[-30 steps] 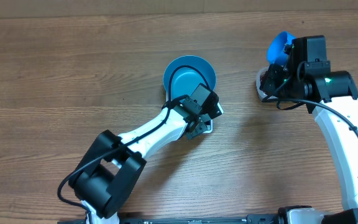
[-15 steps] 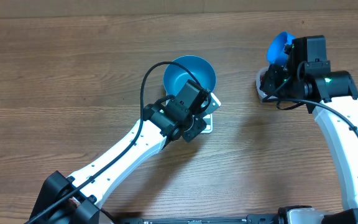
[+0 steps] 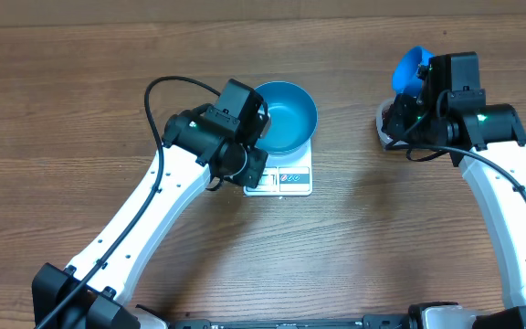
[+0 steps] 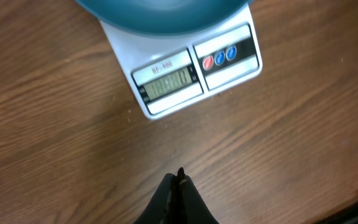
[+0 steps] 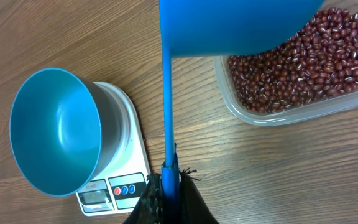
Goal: Scoop item into bowl and weigh 150g on scale
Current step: 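Raise left gripper off the scale and hold above display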
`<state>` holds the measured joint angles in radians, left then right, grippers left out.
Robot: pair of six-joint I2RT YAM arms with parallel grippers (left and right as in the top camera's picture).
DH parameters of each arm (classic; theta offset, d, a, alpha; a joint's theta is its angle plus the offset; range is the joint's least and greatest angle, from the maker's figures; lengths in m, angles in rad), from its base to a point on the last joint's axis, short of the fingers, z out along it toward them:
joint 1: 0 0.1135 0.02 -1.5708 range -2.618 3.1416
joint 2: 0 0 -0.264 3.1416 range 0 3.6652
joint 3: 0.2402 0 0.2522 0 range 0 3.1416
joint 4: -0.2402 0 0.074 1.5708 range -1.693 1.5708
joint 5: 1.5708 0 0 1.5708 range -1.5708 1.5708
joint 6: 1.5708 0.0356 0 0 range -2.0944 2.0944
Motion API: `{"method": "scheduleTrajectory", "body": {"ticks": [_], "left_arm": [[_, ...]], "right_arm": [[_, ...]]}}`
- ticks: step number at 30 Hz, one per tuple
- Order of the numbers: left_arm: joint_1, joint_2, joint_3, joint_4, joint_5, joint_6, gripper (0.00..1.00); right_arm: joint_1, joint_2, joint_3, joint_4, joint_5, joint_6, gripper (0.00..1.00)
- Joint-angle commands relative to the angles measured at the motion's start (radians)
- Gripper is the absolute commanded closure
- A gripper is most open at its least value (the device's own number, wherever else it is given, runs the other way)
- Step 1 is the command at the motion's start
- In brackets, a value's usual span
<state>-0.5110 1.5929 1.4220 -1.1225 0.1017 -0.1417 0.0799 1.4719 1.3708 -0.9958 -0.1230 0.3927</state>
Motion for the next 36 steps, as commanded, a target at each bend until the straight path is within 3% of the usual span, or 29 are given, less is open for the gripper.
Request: {"method": "scheduleTrajectory", "body": {"ticks": [1,7,22,23,25,28,34,36], "left_arm": [[-0.009,-0.011,-0.078,0.003,0.021,0.084,0.95],[-0.005,-0.011,-0.224,0.148,0.05,0.04,0.96],[-0.006,-0.011,-0.336,0.264,0.046,0.03,0.93],[-0.006,-0.011,-0.338,0.264,0.046,0.03,0.91],[-0.006,-0.011,-0.339,0.269,0.046,0.03,0.65],[-0.005,-0.011,-0.339,0.283,0.044,0.034,0.6],[0.006,-0.044,-0.324,0.284,0.041,0.04,0.36],[0.016,-0.063,-0.324,0.273,0.007,0.098,0.12]], "right_arm": [[-0.004,-0.005,0.026,0.006,0.01,-0.002,0.96],[-0.004,-0.005,0.026,0.007,0.01,-0.002,0.96],[-0.004,-0.005,0.026,0.014,0.01,-0.002,0.96],[-0.004,-0.005,0.026,0.014,0.01,-0.002,0.96],[-0.004,-0.005,0.026,0.018,0.01,-0.002,0.96],[-0.004,-0.005,0.026,0.021,0.01,-0.002,0.96],[-0.004,-0.005,0.026,0.021,0.01,-0.002,0.96],[-0.004,-0.005,0.026,0.021,0.01,-0.002,0.96]]}}
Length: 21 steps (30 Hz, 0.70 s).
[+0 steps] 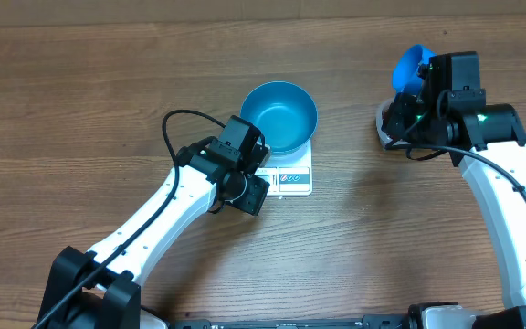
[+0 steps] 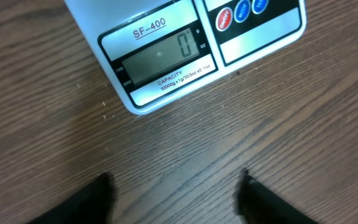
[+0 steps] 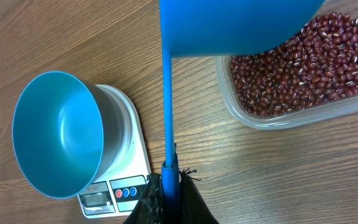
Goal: Scoop item into bowl and weigh 150g on scale
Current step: 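Raise left gripper off the scale and hold above display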
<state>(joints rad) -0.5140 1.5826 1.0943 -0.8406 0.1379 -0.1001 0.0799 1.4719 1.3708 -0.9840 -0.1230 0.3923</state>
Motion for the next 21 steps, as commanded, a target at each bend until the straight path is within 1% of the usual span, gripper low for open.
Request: {"method": "scheduleTrajectory", "body": {"ticks": [1,3,4,5,13,15,17,18,19,21], "left_arm": [[0.023,-0.053,0.003,-0.023,-0.036,0.081,0.11],[0.023,-0.051,0.003,-0.037,-0.038,0.09,0.09],[0.023,-0.051,0.003,-0.036,-0.042,0.09,0.02],[0.023,-0.051,0.003,-0.034,-0.043,0.09,0.0],[0.023,-0.051,0.003,-0.013,-0.043,0.101,0.0],[0.023,-0.051,0.003,-0.019,-0.04,0.1,0.01],[0.023,-0.051,0.003,-0.019,-0.04,0.1,0.0],[0.023,-0.051,0.003,-0.018,-0.041,0.1,0.0],[0.023,-0.051,0.003,-0.019,-0.041,0.1,0.0],[0.023,-0.051,0.003,-0.018,-0.041,0.1,0.0]], "right_arm": [[-0.004,-0.005,0.026,0.01,0.01,-0.002,0.96],[-0.004,-0.005,0.026,0.01,0.01,-0.001,0.96],[-0.004,-0.005,0.026,0.01,0.01,-0.001,0.96],[-0.004,-0.005,0.026,0.01,0.01,-0.001,0.96],[-0.004,-0.005,0.026,0.009,0.01,-0.002,0.95],[-0.004,-0.005,0.026,0.009,0.01,-0.002,0.87],[-0.004,-0.005,0.026,0.009,0.01,-0.002,0.83],[-0.004,-0.005,0.026,0.008,0.01,-0.002,0.79],[-0.004,-0.005,0.026,0.005,0.01,-0.002,0.71],[-0.004,-0.004,0.025,0.0,0.011,-0.002,0.62]]}}
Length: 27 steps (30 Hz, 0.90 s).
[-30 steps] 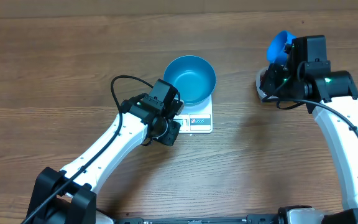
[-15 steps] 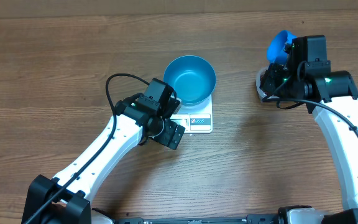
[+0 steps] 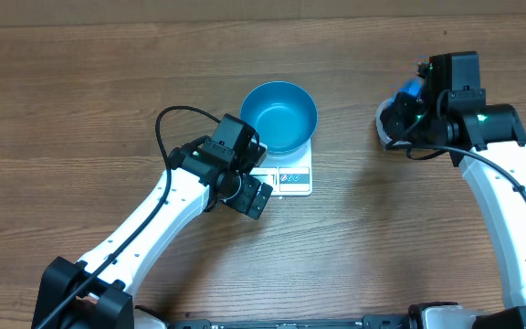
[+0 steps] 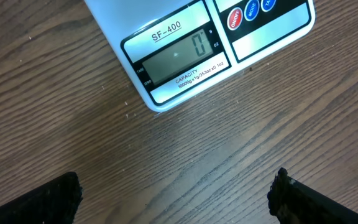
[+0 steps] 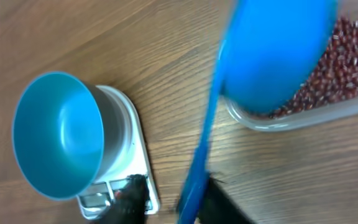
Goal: Scoop item into bowl and weigh 150g on scale
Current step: 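Raise left gripper off the scale and hold above display, then lower the blue scoop into the bean tub with right gripper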
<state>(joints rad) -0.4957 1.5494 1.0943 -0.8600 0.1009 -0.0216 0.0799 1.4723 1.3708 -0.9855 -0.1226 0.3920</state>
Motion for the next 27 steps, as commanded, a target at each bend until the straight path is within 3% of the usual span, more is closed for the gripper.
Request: {"method": "scheduleTrajectory", "body": {"ticks": [1,12,17,22,27], "left_arm": [[0.005,-0.018,0.003,0.001,-0.004,0.022,0.01],[0.005,-0.018,0.003,0.001,-0.004,0.022,0.0],[0.005,-0.018,0.003,0.001,-0.004,0.022,0.0],[0.005,-0.018,0.003,0.001,-0.004,0.022,0.0],[0.005,-0.018,0.003,0.001,-0.004,0.022,0.0]], "right_arm": [[-0.004,-0.005,0.025,0.001,0.011,-0.003,0.61],[-0.004,-0.005,0.068,-0.011,0.129,-0.024,0.59],[-0.019,0.045,0.338,-0.151,0.2,-0.05,0.49],[-0.175,0.153,0.614,-0.314,0.207,-0.061,0.44],[-0.377,0.259,0.679,-0.326,0.119,-0.061,0.44]]}}
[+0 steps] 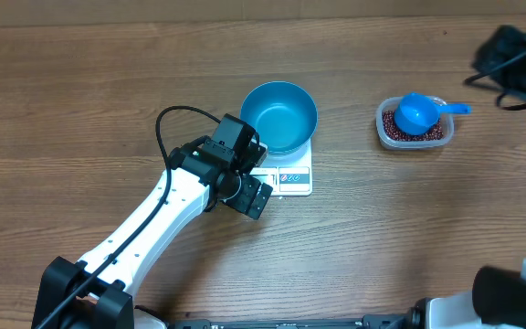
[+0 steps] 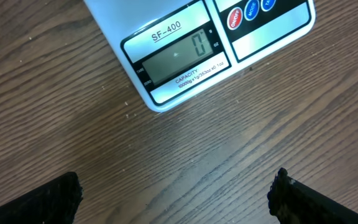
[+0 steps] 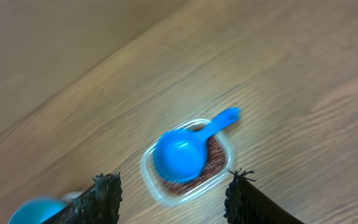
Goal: Scoop item into bowl and weigh 150g on scale
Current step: 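Lower the blue scoop into the bean tub with right gripper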
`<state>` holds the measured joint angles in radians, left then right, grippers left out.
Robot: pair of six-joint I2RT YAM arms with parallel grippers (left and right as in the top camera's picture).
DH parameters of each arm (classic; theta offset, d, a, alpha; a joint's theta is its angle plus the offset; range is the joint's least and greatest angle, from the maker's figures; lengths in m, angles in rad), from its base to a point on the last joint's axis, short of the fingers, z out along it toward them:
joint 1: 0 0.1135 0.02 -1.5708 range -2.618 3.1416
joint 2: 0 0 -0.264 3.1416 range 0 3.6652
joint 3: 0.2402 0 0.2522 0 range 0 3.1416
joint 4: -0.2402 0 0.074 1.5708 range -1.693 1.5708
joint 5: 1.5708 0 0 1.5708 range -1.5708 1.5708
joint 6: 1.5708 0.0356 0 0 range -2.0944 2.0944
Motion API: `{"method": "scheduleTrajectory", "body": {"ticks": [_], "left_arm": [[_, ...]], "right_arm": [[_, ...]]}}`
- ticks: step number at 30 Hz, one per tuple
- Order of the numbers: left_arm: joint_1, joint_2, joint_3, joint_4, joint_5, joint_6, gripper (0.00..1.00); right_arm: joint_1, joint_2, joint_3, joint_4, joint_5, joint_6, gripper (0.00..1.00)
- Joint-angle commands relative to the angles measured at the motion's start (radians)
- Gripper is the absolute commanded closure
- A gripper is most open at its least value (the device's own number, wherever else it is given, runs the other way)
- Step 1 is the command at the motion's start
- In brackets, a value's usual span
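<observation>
The blue bowl point(image 1: 281, 116) stands empty on the white scale point(image 1: 286, 179), whose display point(image 2: 178, 57) reads 0. My left gripper point(image 2: 176, 198) is open and empty over bare wood just in front of the scale. The blue scoop point(image 1: 415, 111) lies on the red beans in their clear container point(image 1: 386, 131), its handle pointing right. High above it and apart, my right gripper point(image 3: 174, 196) is open with nothing in it, at the table's back right.
A black cable point(image 1: 176, 114) loops from the left arm over the wood left of the bowl. The scale's round buttons point(image 2: 247, 11) sit right of the display. The table's far edge point(image 1: 245, 18) runs along the back.
The scoop was tipping from my opening right gripper over the beans; now it lies in the container. My right gripper has moved up and to the back right. Left arm unchanged.
First my left gripper was shut beside the bowl and scale, and my right was shut on the scoop handle over the beans. Then the left gripper stood part open in front of the scale, reading 0, then wide open. The right let go, and the scoop rests on the beans.
</observation>
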<state>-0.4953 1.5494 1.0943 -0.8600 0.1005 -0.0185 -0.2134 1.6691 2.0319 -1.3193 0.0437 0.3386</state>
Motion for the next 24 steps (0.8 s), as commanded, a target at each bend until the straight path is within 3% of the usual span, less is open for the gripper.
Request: {"method": "scheduleTrajectory", "body": {"ticks": [1,10,24], "left_arm": [[0.004,-0.018,0.003,0.001,-0.003,0.019,0.0],[0.004,-0.018,0.003,0.001,-0.003,0.019,0.01],[0.004,-0.018,0.003,0.001,-0.003,0.019,0.0]], "right_arm": [[-0.127,0.088,0.018,0.012,-0.073,-0.007,0.44],[-0.379,0.338,0.018,0.06,-0.447,0.003,0.42],[-0.404,0.627,-0.019,0.147,-0.726,0.031,0.41]]}}
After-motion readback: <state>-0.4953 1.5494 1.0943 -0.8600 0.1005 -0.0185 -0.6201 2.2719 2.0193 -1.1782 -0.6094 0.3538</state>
